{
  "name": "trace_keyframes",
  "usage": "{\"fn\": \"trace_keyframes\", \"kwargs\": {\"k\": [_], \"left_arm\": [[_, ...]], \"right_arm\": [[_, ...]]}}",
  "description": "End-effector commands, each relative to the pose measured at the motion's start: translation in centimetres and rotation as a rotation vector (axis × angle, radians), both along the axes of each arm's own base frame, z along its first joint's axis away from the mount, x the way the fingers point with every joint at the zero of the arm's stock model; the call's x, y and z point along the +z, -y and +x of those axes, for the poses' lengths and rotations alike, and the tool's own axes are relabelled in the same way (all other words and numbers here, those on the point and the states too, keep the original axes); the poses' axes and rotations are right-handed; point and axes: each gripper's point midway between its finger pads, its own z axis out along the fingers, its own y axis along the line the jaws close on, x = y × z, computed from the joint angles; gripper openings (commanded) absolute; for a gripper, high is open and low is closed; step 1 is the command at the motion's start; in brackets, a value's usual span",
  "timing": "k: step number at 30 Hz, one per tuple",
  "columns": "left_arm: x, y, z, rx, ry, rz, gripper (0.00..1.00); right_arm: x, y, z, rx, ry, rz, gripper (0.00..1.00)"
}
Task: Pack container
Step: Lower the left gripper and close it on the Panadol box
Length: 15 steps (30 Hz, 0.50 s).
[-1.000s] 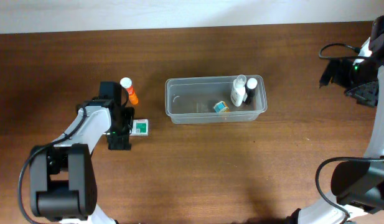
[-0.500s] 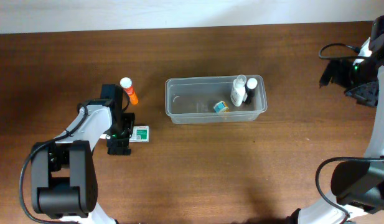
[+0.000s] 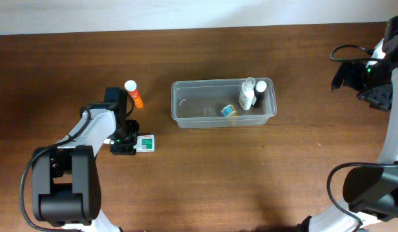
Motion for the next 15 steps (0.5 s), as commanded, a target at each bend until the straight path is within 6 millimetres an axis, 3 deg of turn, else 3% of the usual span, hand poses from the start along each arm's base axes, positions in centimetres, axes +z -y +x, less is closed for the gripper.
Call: {"fn": "trace_keyframes", "kwargs": {"k": [1,15], "left_arm": [[-0.39,0.35,-0.06,-0.001,-0.017,-0.015,0.56],[-0.37,0.71,-0.01,-0.081,-0.010,-0.035,0.42]], "right_arm": [[-0.10,0.37,-0.10,-0.011,-0.006,-0.010,0.98],[-0.10,0.37,-0.10,-0.011,-0.006,-0.010,0.98]]}}
